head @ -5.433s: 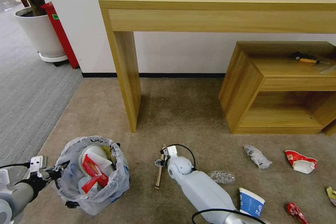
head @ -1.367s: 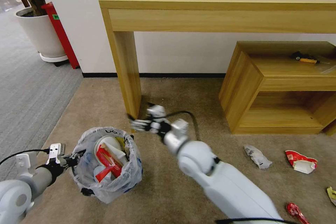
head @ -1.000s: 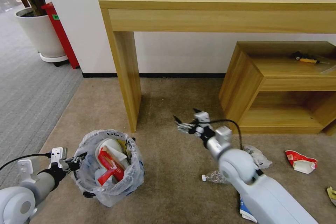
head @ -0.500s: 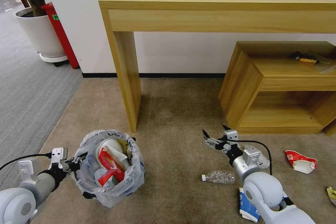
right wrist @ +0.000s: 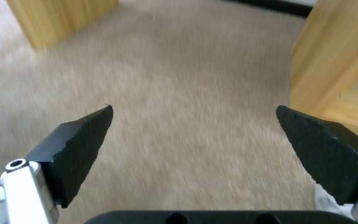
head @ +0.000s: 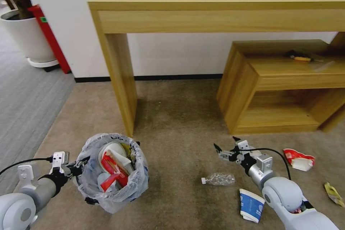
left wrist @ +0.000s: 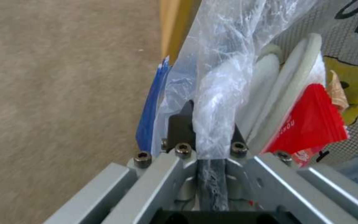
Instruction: Pick up the trash bin and place the garbage on the floor into it.
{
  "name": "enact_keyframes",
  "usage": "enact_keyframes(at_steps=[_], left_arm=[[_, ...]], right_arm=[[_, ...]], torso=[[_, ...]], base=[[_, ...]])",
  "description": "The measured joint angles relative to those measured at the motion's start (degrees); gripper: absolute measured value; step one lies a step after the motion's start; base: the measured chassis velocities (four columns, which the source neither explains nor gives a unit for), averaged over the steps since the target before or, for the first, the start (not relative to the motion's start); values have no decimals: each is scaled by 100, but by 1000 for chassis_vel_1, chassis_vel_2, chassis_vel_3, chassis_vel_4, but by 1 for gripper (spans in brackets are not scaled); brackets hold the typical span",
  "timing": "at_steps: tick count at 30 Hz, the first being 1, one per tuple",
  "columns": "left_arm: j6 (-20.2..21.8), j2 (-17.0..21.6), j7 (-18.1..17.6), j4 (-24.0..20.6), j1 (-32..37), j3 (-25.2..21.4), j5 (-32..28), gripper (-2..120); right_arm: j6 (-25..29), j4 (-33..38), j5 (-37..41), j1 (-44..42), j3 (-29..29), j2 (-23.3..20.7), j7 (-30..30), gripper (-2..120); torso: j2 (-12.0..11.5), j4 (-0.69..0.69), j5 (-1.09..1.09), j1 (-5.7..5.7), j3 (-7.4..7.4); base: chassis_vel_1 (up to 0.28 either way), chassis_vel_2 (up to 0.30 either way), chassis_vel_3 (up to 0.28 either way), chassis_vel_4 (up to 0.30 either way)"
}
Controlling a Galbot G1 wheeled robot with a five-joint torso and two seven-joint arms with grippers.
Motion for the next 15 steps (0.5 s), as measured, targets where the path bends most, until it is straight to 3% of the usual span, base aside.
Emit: enact_keyframes(at_steps=[8, 15], left_arm=[[0, -72, 88, 37, 11, -69, 13, 0], [0, -170, 74, -47, 14, -140, 15, 0]], right_arm=[[102, -950, -211, 890, -1031, -427, -821, 100], [70, -1825, -752, 1913, -2397, -590, -1501, 100]], torso=[[0, -1, 0, 0, 0], [0, 2, 0, 0, 0]], base=[[-95, -105, -87, -96], [-24, -17, -21, -21]])
